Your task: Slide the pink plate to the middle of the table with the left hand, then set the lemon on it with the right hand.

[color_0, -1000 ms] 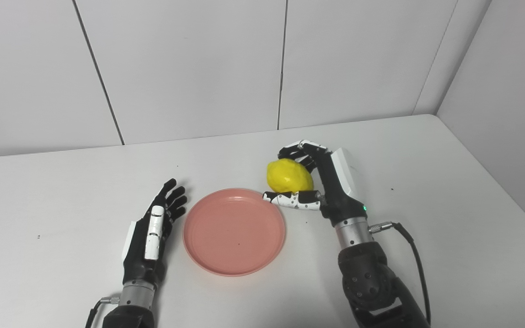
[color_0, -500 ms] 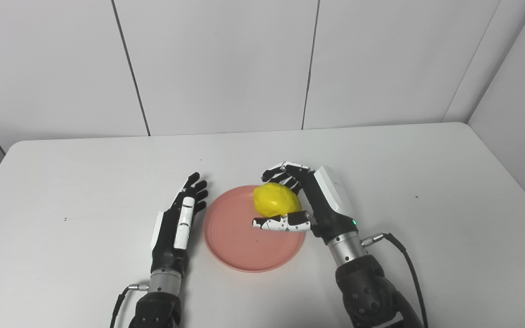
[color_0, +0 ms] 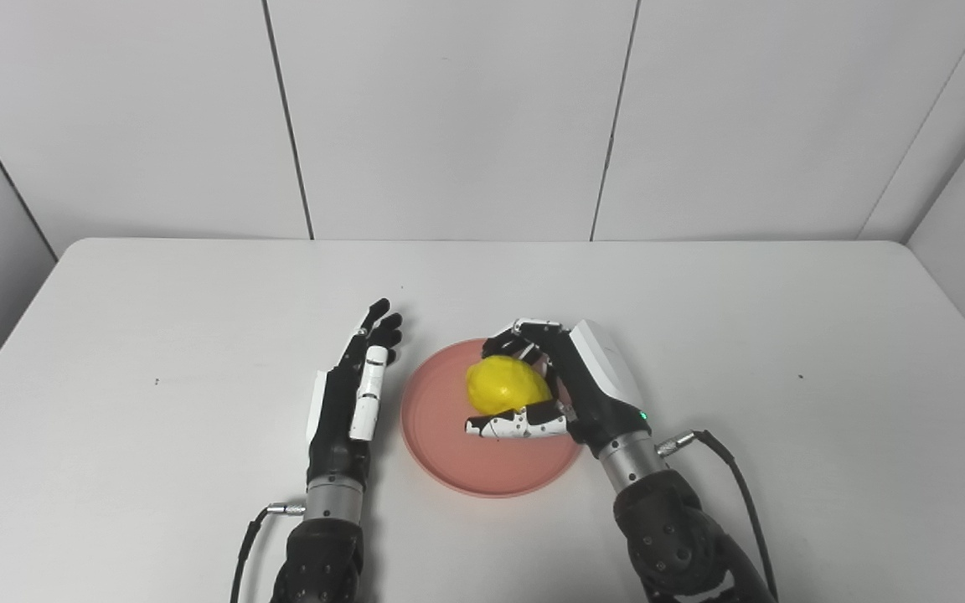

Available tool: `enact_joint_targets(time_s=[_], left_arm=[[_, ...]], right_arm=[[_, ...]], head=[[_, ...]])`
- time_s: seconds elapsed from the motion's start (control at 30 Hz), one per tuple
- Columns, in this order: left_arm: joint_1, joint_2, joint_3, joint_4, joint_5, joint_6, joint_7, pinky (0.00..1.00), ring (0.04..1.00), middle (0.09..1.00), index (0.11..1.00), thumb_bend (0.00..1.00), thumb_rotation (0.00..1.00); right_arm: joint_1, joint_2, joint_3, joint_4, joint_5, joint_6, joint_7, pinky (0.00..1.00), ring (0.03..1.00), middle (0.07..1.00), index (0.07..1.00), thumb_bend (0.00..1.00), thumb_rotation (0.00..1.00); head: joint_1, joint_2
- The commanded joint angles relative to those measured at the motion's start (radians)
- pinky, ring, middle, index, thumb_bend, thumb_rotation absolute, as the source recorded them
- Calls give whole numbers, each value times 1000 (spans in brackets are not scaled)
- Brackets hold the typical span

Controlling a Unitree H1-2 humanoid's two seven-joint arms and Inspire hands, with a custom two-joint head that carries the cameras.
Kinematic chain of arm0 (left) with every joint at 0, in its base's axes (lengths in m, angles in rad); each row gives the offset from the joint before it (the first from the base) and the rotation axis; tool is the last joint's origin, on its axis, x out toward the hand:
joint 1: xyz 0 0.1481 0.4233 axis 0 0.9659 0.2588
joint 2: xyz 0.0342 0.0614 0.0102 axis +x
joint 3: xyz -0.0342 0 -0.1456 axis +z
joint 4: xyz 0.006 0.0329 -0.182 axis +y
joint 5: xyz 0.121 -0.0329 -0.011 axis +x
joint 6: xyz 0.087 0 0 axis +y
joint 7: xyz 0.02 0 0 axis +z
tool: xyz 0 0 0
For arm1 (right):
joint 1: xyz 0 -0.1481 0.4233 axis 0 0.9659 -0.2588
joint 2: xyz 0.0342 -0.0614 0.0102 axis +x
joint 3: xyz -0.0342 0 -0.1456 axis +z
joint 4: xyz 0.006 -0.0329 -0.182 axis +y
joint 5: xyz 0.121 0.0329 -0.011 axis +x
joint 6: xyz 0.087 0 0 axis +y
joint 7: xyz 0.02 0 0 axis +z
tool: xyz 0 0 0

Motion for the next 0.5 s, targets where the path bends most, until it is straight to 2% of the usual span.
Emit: enact_joint_targets(time_s=[0.0, 0.1, 0.27, 0.47], left_arm=[[-18, -11, -1, -3, -4, -36, 6, 876, 876, 877, 875, 454, 1000], [-17, -13, -2, -1, -7, -42, 5, 878, 878, 878, 878, 449, 1000], [-15, -14, -3, -7, -17, -40, -4, 876, 880, 880, 878, 457, 1000], [-13, -14, -7, -13, -20, -35, -2, 873, 877, 880, 876, 444, 1000]], right_arm=[[-47, 5, 8, -10, -17, -65, -7, 128, 210, 476, 487, 526, 0], [-56, 3, 26, 9, -46, -50, -2, 180, 265, 454, 506, 523, 0], [-56, 8, 37, 58, -57, -72, -23, 280, 351, 450, 520, 522, 0], [-55, 2, 41, 110, -79, -123, -63, 276, 351, 435, 526, 520, 0]], head=[[1, -1], [4, -4], [3, -3], [2, 0]])
